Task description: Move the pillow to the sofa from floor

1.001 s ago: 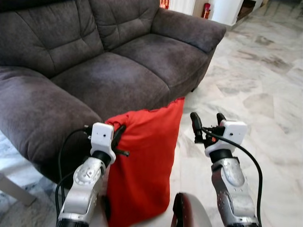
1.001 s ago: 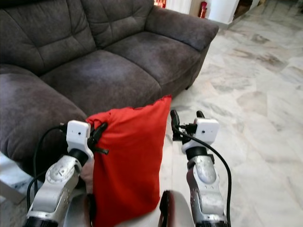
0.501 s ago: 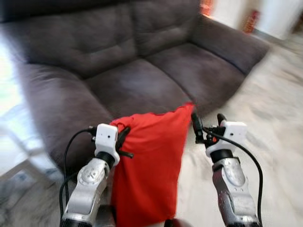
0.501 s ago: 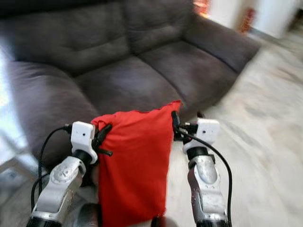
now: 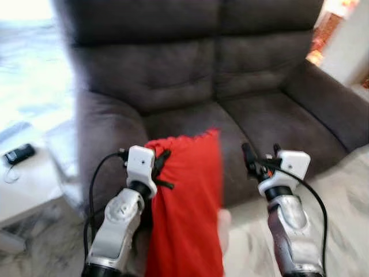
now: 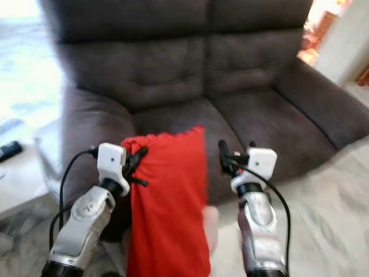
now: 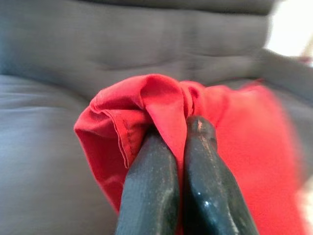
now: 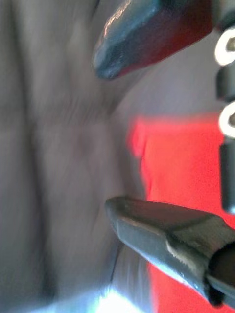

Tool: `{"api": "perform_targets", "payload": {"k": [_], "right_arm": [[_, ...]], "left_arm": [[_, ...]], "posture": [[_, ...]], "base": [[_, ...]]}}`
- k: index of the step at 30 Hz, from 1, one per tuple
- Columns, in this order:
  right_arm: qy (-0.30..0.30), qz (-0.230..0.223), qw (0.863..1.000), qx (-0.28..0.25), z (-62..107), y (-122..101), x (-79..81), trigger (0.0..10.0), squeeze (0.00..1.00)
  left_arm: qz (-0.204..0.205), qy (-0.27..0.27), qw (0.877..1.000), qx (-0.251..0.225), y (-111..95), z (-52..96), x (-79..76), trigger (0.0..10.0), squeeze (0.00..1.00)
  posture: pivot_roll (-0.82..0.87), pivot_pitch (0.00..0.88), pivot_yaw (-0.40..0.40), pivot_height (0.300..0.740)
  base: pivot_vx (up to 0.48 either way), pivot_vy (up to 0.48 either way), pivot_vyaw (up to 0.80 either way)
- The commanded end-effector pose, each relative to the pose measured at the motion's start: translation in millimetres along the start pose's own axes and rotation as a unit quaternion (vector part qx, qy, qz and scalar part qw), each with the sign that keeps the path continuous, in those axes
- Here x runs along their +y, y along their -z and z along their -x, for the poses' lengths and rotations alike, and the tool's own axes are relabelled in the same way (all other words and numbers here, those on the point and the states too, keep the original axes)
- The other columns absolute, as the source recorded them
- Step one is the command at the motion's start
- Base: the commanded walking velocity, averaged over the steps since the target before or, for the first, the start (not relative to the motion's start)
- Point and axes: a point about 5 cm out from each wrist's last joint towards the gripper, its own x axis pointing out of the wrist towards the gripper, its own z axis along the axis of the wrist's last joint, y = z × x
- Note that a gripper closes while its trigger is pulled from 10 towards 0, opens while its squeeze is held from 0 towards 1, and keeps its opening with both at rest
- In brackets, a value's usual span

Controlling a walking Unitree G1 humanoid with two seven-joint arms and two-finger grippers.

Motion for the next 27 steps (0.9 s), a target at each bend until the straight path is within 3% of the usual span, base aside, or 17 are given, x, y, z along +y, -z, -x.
{"api": "perform_targets", "payload": {"k": [1,15,20,27], "right_arm": [[0.032,0.012,0.999,0.010,11.7,4.1,-21.9,10.0,0.00],[0.027,0.009,1.000,0.007,10.2,4.3,-21.0,10.0,0.00],[0.025,0.007,1.000,0.011,9.7,6.9,-20.7,10.0,0.00],[0.037,-0.006,0.999,0.011,0.9,13.3,-12.6,10.0,0.00]], "left_arm": [[0.004,0.012,0.995,-0.097,-40.6,-9.1,-10.1,10.0,0.00],[0.003,0.017,0.995,-0.100,-43.5,-9.1,-11.2,10.0,0.00],[-0.013,0.041,0.994,-0.097,-44.7,-10.2,-16.3,10.0,0.00],[-0.048,0.093,0.992,-0.076,-45.9,-11.5,-14.3,10.0,0.00]], "posture": [[0.14,0.000,-0.109,0.740],[0.15,0.000,-0.109,0.740],[0.16,0.000,-0.106,0.740],[0.20,0.000,-0.043,0.740]], "base": [[0.000,0.000,0.00],[0.000,0.000,0.00],[0.000,0.000,0.00],[0.000,0.000,0.00]]}}
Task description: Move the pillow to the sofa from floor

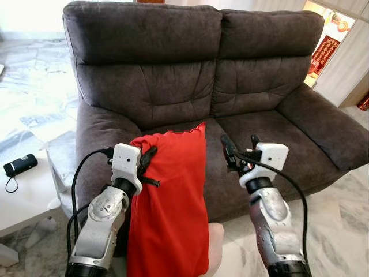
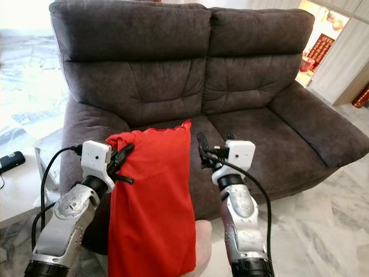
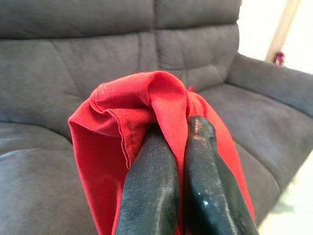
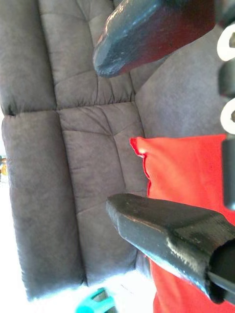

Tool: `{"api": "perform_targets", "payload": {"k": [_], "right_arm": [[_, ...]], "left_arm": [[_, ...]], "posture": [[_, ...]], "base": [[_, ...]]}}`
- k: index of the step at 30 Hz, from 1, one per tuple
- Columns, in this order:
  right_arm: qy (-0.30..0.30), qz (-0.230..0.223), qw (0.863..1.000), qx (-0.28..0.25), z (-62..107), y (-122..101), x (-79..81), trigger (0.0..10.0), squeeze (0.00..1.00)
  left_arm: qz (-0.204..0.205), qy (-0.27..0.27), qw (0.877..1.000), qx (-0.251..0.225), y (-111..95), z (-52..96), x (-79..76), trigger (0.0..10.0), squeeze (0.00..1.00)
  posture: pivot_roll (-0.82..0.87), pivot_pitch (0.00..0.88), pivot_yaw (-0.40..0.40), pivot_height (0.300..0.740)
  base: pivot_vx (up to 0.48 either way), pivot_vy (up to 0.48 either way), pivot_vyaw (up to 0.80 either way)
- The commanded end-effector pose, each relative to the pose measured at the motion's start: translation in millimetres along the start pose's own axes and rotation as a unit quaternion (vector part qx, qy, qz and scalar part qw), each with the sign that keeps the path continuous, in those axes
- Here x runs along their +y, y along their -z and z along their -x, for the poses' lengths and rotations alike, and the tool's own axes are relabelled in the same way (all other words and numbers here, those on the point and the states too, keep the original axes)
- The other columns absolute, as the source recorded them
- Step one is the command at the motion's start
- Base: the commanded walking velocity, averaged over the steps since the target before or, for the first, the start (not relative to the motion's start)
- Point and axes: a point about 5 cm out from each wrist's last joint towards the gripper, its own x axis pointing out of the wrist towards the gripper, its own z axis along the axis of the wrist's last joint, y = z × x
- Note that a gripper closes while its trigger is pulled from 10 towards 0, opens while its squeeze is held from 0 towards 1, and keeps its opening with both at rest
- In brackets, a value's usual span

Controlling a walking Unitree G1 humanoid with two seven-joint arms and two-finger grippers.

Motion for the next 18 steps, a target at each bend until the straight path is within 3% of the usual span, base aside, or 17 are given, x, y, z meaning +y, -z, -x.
{"api": "perform_targets", "payload": {"k": [1,7,11,18], "right_arm": [[0.006,-0.001,1.000,-0.003,-2.2,0.0,-0.4,10.0,0.00],[0.021,-0.014,1.000,-0.001,-3.0,6.9,3.6,10.0,0.00],[0.027,-0.012,1.000,0.006,-4.0,10.4,2.3,10.0,0.00],[0.028,-0.011,0.999,-0.009,-8.8,5.0,-1.2,10.0,0.00]], "left_arm": [[-0.023,0.023,0.997,-0.069,-33.6,-8.2,-3.7,10.0,0.00],[-0.036,0.057,0.996,-0.065,-38.7,-14.5,-2.4,10.0,0.00],[-0.033,0.076,0.994,-0.070,-42.9,-21.9,-10.1,10.0,0.00],[-0.015,0.068,0.995,-0.069,-39.1,-20.5,-17.1,10.0,0.00]], "posture": [[0.20,0.000,-0.043,0.740],[0.19,0.000,0.023,0.740],[0.18,0.000,0.025,0.740],[0.19,0.000,0.012,0.740]], "base": [[0.000,0.000,0.00],[0.000,0.000,0.00],[0.000,0.000,0.00],[0.000,0.000,0.00]]}}
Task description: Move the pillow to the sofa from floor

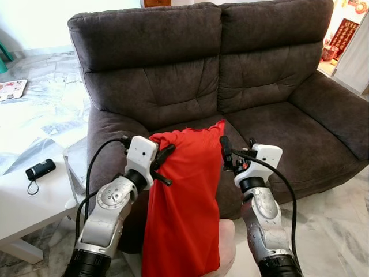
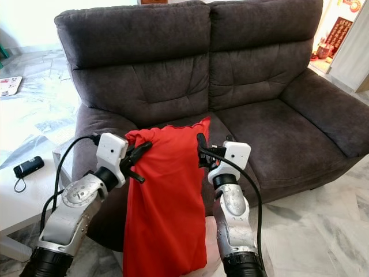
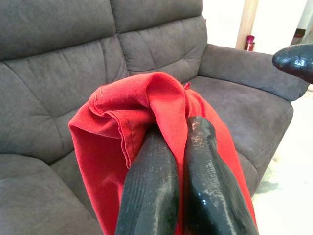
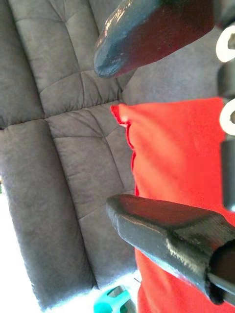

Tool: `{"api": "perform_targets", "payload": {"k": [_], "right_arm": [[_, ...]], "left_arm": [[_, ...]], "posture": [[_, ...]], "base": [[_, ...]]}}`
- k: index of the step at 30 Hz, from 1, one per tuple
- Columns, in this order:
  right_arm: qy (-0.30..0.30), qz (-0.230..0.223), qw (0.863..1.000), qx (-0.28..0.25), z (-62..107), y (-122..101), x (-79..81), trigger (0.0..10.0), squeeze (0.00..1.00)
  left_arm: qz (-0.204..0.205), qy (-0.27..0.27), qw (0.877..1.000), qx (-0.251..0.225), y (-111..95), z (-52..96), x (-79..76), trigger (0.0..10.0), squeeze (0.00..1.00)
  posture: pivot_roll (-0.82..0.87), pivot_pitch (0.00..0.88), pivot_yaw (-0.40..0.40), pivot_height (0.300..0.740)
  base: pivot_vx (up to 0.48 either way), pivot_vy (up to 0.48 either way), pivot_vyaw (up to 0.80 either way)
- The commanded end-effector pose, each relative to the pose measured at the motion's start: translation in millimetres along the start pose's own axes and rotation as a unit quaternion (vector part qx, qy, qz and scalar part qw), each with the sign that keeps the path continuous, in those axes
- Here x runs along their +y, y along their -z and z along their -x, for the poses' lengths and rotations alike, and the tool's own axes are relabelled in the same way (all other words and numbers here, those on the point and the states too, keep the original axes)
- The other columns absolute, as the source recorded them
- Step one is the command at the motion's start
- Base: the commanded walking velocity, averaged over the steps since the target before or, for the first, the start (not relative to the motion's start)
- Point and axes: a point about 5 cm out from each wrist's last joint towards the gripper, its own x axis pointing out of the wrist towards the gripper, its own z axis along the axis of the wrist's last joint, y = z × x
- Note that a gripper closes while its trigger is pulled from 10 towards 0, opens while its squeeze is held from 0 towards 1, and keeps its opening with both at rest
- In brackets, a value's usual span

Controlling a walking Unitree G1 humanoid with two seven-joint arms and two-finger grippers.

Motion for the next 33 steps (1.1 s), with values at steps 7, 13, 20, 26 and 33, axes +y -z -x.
{"api": "perform_targets", "payload": {"k": [7,13,20,26,33], "right_arm": [[-0.011,0.005,1.000,-0.007,-5.5,-3.1,3.3,10.0,0.00],[-0.017,0.009,1.000,-0.005,-6.6,-4.1,2.3,10.0,0.00],[-0.023,0.018,1.000,-0.005,-7.8,-6.8,-2.0,10.0,0.00],[-0.023,0.021,1.000,-0.005,-8.6,-8.8,-5.7,10.0,0.00],[-0.027,0.024,0.999,-0.003,-9.8,-9.7,-5.9,10.0,0.00]], "left_arm": [[-0.023,-0.057,0.997,-0.042,-16.5,3.9,14.8,10.0,0.00],[-0.021,-0.064,0.997,-0.039,-13.6,6.8,15.8,10.0,0.00],[-0.017,-0.078,0.996,-0.047,-13.1,6.6,15.1,10.0,0.00],[-0.014,-0.082,0.995,-0.051,-12.0,6.6,13.5,10.0,0.00],[-0.012,-0.086,0.995,-0.054,-12.0,5.7,13.9,10.0,0.00]], "posture": [[0.19,0.000,-0.012,0.740],[0.19,0.000,-0.033,0.740],[0.18,0.000,-0.061,0.740],[0.18,0.000,-0.074,0.740],[0.18,0.000,-0.083,0.740]], "base": [[0.000,0.000,0.00],[-0.120,0.000,0.00],[-0.366,0.000,0.00],[-0.364,0.000,0.00],[-0.359,0.000,0.00]]}}
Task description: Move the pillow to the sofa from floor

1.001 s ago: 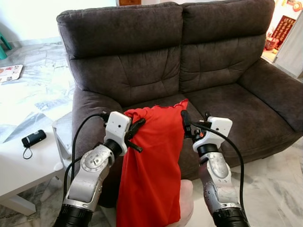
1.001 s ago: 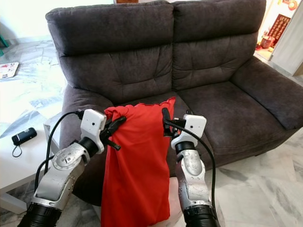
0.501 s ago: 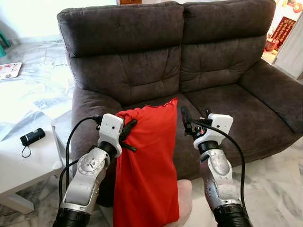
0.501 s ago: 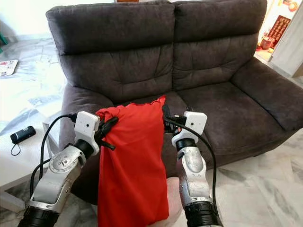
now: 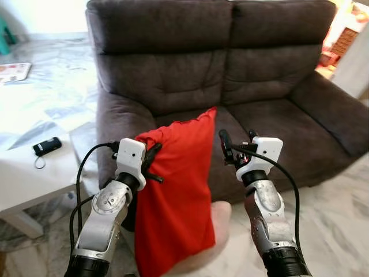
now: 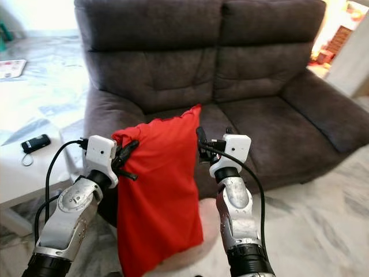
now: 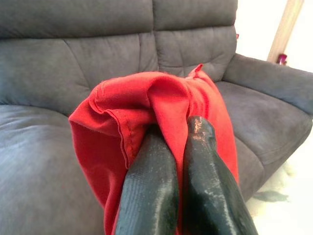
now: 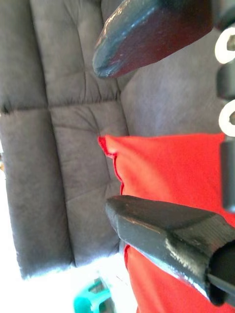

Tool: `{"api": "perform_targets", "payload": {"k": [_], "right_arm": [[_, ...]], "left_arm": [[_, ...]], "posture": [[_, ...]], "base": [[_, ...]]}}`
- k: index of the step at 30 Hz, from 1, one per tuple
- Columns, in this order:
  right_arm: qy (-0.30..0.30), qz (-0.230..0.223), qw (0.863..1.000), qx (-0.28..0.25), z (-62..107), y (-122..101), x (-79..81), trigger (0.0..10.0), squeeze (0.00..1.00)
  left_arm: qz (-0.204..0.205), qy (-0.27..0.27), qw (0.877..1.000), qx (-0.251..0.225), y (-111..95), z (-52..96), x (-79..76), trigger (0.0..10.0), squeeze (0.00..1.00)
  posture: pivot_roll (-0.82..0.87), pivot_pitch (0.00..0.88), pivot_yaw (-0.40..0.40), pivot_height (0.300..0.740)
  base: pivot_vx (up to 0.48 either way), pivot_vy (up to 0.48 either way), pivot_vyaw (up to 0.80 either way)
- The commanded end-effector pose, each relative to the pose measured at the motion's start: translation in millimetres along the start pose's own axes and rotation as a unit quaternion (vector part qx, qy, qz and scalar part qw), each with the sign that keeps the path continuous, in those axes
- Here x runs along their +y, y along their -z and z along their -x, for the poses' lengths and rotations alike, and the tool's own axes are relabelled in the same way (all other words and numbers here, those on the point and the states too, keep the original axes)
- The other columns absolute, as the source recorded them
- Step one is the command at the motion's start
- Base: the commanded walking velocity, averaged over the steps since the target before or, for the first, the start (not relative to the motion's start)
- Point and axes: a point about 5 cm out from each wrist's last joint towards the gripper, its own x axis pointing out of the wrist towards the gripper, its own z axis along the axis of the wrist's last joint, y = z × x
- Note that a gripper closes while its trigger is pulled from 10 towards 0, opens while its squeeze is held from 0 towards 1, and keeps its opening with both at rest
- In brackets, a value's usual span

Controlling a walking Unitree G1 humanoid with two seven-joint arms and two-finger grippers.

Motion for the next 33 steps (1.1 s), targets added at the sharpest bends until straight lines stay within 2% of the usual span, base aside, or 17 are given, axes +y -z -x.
{"api": "perform_targets", "payload": {"k": [1,12,17,24,33], "right_arm": [[-0.002,0.005,1.000,0.001,-2.3,-2.4,-2.9,10.0,0.00],[0.000,0.007,1.000,0.005,-2.8,-2.1,-4.1,10.0,0.00],[0.002,0.004,1.000,0.008,-3.4,-1.0,-5.5,10.0,0.00],[0.028,-0.009,1.000,0.005,-4.1,0.8,-6.8,10.0,0.00],[0.025,-0.010,1.000,0.009,-1.2,2.9,-6.1,10.0,0.00]], "left_arm": [[-0.014,0.001,0.998,-0.059,-20.7,-4.3,-1.8,10.0,0.00],[-0.010,-0.004,0.998,-0.060,-21.1,-3.9,1.4,10.0,0.00],[-0.017,-0.003,0.998,-0.052,-19.6,-5.1,7.0,10.0,0.00],[-0.027,0.001,0.999,-0.032,-14.7,-2.6,11.8,10.0,0.00],[-0.009,-0.029,0.999,-0.031,-11.3,-3.2,23.1,10.0,0.00]], "posture": [[0.18,0.000,-0.084,0.740],[0.18,0.000,-0.088,0.740],[0.19,0.000,-0.091,0.740],[0.19,0.000,-0.048,0.740],[0.18,0.000,-0.057,0.740]], "base": [[-0.356,0.000,0.00],[-0.348,0.000,0.00],[0.000,0.000,0.00],[0.000,0.000,0.00],[0.000,0.000,0.00]]}}
